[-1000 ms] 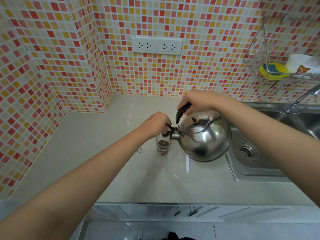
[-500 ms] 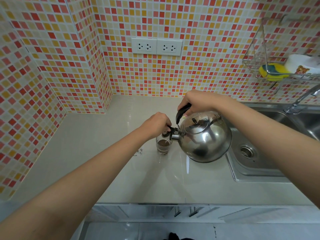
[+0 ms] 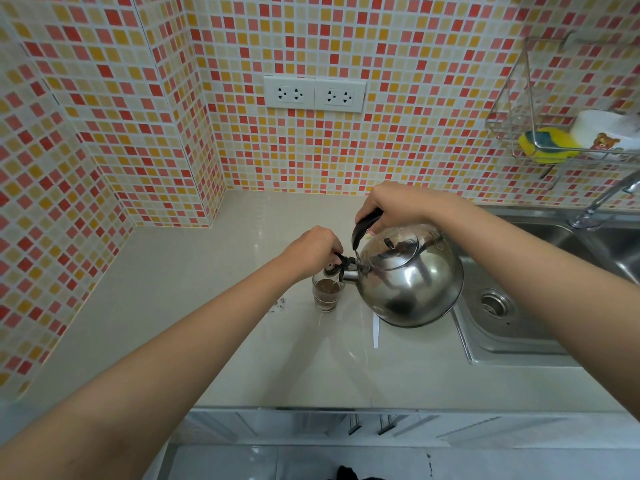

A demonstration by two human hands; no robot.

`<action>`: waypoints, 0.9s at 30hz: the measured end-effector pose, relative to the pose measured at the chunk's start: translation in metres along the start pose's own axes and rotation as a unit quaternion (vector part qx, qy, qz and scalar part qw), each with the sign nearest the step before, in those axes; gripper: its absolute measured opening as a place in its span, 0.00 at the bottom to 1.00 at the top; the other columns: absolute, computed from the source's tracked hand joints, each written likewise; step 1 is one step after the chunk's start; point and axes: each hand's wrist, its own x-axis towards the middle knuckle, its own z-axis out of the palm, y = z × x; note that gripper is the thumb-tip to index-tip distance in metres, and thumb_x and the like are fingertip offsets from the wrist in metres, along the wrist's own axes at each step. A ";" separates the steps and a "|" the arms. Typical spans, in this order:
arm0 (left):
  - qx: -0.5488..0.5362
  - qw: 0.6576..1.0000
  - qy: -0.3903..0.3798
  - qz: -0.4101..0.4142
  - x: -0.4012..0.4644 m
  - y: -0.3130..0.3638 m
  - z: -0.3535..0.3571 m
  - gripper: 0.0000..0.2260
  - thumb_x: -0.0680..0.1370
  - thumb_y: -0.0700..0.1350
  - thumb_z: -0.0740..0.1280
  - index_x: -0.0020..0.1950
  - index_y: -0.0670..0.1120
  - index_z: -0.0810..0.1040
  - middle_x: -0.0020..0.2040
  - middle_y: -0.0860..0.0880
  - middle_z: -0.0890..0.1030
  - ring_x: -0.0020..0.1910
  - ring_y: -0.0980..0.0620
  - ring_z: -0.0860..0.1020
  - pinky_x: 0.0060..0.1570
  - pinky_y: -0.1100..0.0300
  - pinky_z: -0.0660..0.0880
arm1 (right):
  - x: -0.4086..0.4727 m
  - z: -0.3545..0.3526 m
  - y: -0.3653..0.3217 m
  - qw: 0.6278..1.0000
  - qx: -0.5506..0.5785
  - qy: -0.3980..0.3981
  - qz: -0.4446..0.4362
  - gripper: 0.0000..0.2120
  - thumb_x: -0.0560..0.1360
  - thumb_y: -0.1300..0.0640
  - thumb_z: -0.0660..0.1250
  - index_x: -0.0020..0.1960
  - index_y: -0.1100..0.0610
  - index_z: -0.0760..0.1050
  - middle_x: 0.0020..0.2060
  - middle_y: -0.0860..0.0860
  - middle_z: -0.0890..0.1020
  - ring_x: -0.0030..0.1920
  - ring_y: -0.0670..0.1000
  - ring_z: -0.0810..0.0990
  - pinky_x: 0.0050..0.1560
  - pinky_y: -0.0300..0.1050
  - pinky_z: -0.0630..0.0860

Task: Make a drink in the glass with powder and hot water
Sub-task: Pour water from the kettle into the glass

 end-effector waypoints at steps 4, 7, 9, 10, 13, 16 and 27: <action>0.000 1.000 0.004 0.002 0.001 0.000 0.000 0.11 0.76 0.41 0.68 0.57 0.41 0.81 0.50 0.41 0.83 0.49 0.42 0.79 0.50 0.51 0.77 | 0.000 -0.001 0.000 1.000 -0.001 -0.002 -0.001 0.12 0.71 0.60 0.72 0.55 0.53 0.82 0.45 0.51 0.86 0.46 0.53 0.82 0.49 0.52 0.79; -0.002 1.000 0.005 0.000 0.001 0.000 0.000 0.11 0.76 0.41 0.68 0.57 0.41 0.81 0.50 0.41 0.83 0.48 0.43 0.79 0.49 0.52 0.77 | -0.002 -0.001 0.001 1.000 0.002 0.001 -0.001 0.12 0.72 0.60 0.72 0.55 0.53 0.82 0.45 0.50 0.86 0.45 0.52 0.82 0.49 0.52 0.79; -0.006 1.000 0.010 0.001 0.000 0.000 -0.001 0.11 0.76 0.41 0.68 0.58 0.41 0.81 0.51 0.41 0.83 0.49 0.43 0.79 0.49 0.52 0.77 | -0.004 -0.002 0.002 1.000 0.012 0.005 0.000 0.12 0.72 0.60 0.72 0.55 0.53 0.82 0.45 0.50 0.86 0.45 0.52 0.82 0.48 0.51 0.79; -0.011 1.000 0.015 0.003 0.000 0.000 -0.002 0.11 0.76 0.41 0.68 0.58 0.41 0.81 0.51 0.41 0.82 0.49 0.43 0.79 0.48 0.53 0.76 | -0.005 -0.002 0.003 1.000 0.018 0.009 0.001 0.13 0.72 0.60 0.72 0.55 0.53 0.82 0.45 0.49 0.86 0.45 0.52 0.82 0.48 0.50 0.79; -0.034 0.999 0.032 0.008 0.000 0.000 -0.003 0.11 0.76 0.40 0.68 0.58 0.41 0.81 0.52 0.41 0.83 0.49 0.45 0.79 0.44 0.59 0.71 | -0.013 -0.004 0.010 0.999 0.040 0.023 0.000 0.15 0.72 0.59 0.72 0.57 0.51 0.82 0.46 0.47 0.85 0.44 0.48 0.82 0.45 0.40 0.77; -0.055 0.998 0.038 0.015 -0.001 -0.001 -0.007 0.10 0.76 0.40 0.68 0.55 0.40 0.83 0.49 0.41 0.83 0.45 0.46 0.78 0.42 0.58 0.70 | -0.021 -0.005 0.018 0.997 0.073 0.038 0.003 0.15 0.71 0.59 0.73 0.57 0.49 0.82 0.42 0.41 0.84 0.40 0.37 0.79 0.38 0.28 0.72; -0.139 0.987 0.074 0.012 0.008 0.001 -0.017 0.11 0.74 0.42 0.71 0.56 0.43 0.83 0.52 0.45 0.84 0.43 0.54 0.76 0.44 0.64 0.69 | -0.042 -0.012 0.044 0.989 0.100 0.101 0.048 0.08 0.72 0.57 0.72 0.51 0.54 0.81 0.41 0.50 0.83 0.42 0.53 0.80 0.43 0.48 0.76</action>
